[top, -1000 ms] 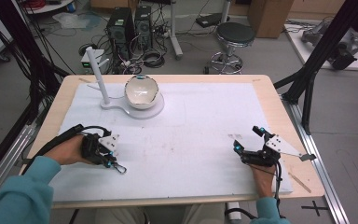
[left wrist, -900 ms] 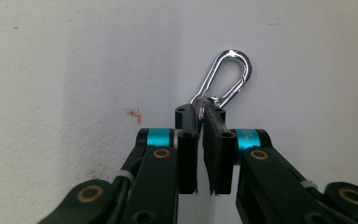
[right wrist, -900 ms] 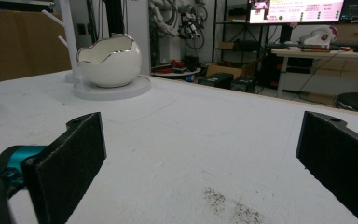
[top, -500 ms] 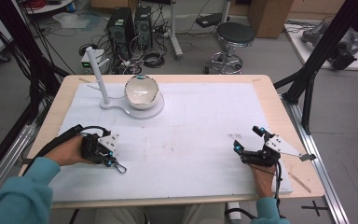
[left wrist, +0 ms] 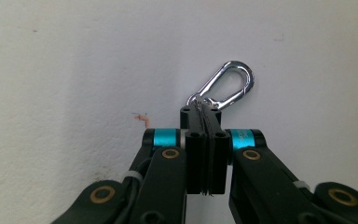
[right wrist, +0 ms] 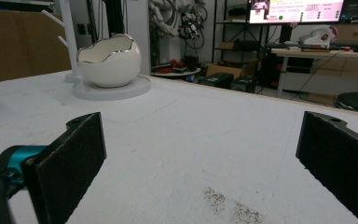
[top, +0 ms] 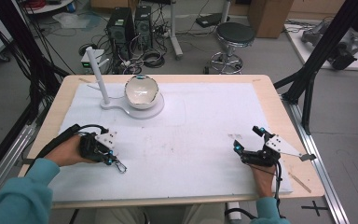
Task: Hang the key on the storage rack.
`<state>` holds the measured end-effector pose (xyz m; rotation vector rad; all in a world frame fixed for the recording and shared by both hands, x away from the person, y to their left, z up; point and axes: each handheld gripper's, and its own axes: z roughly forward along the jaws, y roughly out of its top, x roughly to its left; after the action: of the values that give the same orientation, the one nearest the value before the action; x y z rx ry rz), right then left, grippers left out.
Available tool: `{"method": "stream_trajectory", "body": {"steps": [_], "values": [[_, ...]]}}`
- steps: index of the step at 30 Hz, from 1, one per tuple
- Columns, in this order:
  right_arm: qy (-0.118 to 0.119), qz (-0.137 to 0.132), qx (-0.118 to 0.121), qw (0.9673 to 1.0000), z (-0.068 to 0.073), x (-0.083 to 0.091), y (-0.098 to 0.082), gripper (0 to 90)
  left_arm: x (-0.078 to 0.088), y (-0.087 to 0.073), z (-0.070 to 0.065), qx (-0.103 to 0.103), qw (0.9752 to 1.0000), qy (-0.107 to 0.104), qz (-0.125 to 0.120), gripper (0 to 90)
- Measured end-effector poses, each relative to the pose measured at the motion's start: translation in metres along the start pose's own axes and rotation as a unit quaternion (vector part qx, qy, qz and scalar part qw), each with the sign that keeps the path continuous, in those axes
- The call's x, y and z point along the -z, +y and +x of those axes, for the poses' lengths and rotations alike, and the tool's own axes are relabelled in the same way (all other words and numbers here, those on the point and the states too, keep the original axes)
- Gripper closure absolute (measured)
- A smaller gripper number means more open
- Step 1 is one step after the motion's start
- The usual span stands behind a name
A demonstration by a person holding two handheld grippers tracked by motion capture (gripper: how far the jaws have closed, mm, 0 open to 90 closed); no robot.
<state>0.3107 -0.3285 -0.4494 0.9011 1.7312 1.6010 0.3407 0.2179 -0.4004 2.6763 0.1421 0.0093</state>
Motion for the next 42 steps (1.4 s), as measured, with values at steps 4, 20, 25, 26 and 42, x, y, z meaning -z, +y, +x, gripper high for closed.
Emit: {"method": "stream_trajectory", "body": {"steps": [4, 20, 25, 26, 42], "values": [[0.0, 0.0, 0.001, 1.0, 0.0, 0.0, 0.0, 0.6, 0.006, -0.002, 0.002, 0.014, 0.9993, 0.011, -0.032, 88.6], [-0.001, -0.002, 0.002, 1.0, -0.001, 0.0, 0.0, 0.6, 0.041, 0.003, 0.013, 0.111, 0.9808, 0.065, -0.147, 88.7], [0.001, 0.0, -0.001, 1.0, 0.0, 0.0, 0.0, 0.6, 0.061, 0.009, 0.021, 0.124, 0.9736, 0.087, -0.171, 88.7], [0.0, 0.0, -0.001, 1.0, 0.0, 0.0, 0.0, 0.6, 0.066, 0.01, 0.023, 0.127, 0.9718, 0.091, -0.177, 88.7], [0.001, -0.001, 0.002, 1.0, 0.0, 0.0, 0.0, 0.7, 0.141, 0.023, 0.063, 0.169, 0.9481, 0.15, -0.224, 88.7]]}}
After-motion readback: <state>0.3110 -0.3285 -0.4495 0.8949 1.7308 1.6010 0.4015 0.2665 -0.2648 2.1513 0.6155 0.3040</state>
